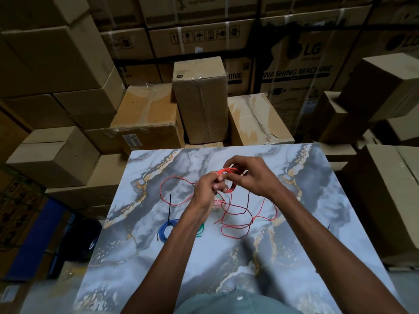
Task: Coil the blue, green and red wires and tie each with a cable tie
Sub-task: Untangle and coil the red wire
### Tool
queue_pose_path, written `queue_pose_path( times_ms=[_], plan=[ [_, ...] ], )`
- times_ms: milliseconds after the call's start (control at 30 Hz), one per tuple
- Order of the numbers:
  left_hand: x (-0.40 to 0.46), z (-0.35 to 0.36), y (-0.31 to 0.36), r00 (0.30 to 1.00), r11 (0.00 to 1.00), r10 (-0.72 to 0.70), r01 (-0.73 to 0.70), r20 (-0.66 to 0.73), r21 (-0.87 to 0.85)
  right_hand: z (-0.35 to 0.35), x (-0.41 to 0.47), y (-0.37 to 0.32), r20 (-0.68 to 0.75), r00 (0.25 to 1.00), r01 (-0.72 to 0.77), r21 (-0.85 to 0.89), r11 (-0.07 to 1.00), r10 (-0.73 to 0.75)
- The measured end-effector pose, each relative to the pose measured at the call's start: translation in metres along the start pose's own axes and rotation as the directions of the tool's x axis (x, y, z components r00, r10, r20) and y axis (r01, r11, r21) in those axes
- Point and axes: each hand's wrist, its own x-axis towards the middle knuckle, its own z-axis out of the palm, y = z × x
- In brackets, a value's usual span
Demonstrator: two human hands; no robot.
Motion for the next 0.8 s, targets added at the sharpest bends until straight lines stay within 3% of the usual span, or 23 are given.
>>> queue_pose_path(
  times_ms=[67,167,300,433,500,633,800],
  plan=[
    [-0.001,0.001,0.002,1.0,0.999,-0.002,0.001,0.018,0.035,0.002,-0.003,0.0,-0.037,0.997,0.059,-0.129,0.99,-0.064],
    [-0.002,0.002,0.004,0.999,0.997,-0.014,0.011,0.045,0.074,-0.006,-0.003,0.001,-0.005,0.998,0.058,-0.12,0.991,-0.059],
    [-0.006,0.007,0.002,0.998,0.999,-0.043,0.043,0.047,0.005,-0.015,-0.001,0.003,0.061,0.998,-0.028,-0.006,1.0,0.028],
    [-0.001,0.013,0.004,0.994,0.977,-0.103,0.097,-0.02,-0.192,-0.021,0.003,0.001,0.181,0.976,-0.159,0.198,0.967,0.124],
    [-0.001,0.009,0.004,0.987,0.958,-0.156,0.158,0.028,-0.239,-0.032,0.002,0.005,0.214,0.965,-0.214,0.308,0.927,0.152],
    [-0.004,0.002,0.003,0.963,0.909,-0.211,0.257,0.168,-0.329,-0.044,-0.002,0.022,0.146,0.972,-0.232,0.49,0.84,0.183],
    [-0.009,0.001,0.003,0.941,0.849,-0.196,0.304,0.276,-0.433,-0.02,-0.011,0.045,0.106,0.939,-0.334,0.52,0.786,0.328]
  ],
)
